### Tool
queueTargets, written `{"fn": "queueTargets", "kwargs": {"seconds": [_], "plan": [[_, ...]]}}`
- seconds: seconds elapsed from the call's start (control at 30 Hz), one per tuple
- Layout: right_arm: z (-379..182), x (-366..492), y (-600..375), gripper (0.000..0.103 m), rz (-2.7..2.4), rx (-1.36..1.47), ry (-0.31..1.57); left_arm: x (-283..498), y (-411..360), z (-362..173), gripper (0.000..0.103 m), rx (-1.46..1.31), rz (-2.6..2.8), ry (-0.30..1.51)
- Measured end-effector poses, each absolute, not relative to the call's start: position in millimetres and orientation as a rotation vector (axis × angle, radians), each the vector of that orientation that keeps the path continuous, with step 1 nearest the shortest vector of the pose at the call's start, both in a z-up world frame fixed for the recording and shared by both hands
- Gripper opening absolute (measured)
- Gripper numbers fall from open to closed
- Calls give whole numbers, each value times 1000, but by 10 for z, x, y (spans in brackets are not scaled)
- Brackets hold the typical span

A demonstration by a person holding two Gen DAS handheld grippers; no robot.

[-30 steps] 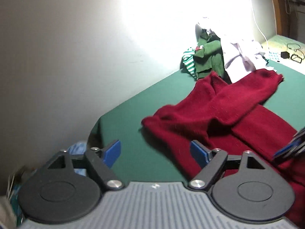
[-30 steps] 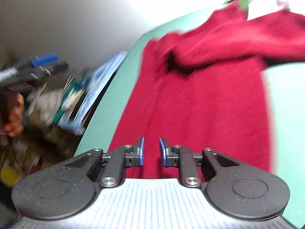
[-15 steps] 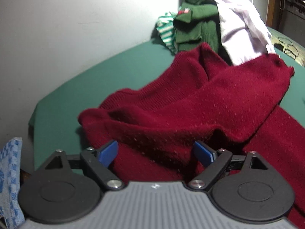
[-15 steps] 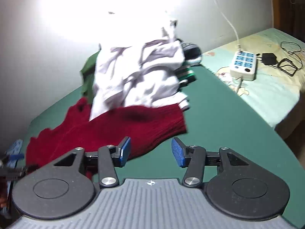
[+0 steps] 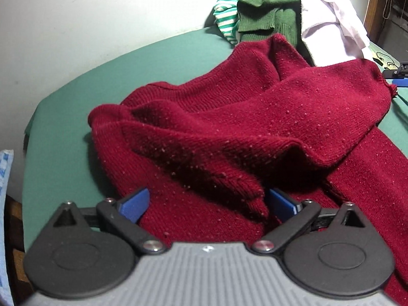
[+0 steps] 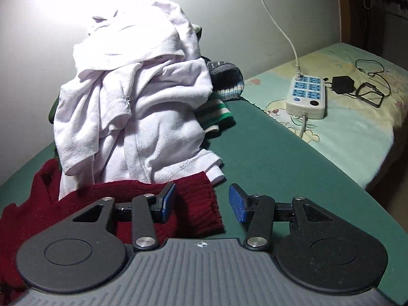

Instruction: Fold clothes

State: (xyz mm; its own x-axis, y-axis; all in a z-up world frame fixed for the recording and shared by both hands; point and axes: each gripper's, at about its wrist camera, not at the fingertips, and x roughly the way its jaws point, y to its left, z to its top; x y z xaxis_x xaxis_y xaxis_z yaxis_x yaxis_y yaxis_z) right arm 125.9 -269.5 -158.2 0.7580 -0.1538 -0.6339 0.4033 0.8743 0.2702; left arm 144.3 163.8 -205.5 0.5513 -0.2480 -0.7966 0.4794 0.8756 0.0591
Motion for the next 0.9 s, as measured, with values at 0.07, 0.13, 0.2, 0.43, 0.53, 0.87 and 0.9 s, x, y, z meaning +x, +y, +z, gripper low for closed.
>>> {"fn": "queueTargets", "kwargs": {"seconds": [0.07,0.13,0.2,0.43,0.53,0.87,0.9], "plan": [[-1617,1282,-2703,50,-299,410,649,1454,1637,-2062,102,286,-437,891],[-1638,1275,-2698,50,-282,425,647,1466,1640,-2069,102,284,-437,892],[-1651,1264,-2688,46,-258,438,644,1470,1644,-2071,102,283,-440,891],[-1566,1253,-2667,6,-225,407,650,1485,1642,-2077,102,293,-457,888],[-1374,1209,-2703,6,-201,414,609,1493,1642,-2088,102,293,-465,885],[-1306,1170,-2873,22,-228,351,608,1506,1651,-2094,102,293,-476,879],[-1359,1162,-2898,26,-237,360,614,1506,1651,-2093,102,293,-476,878]]}}
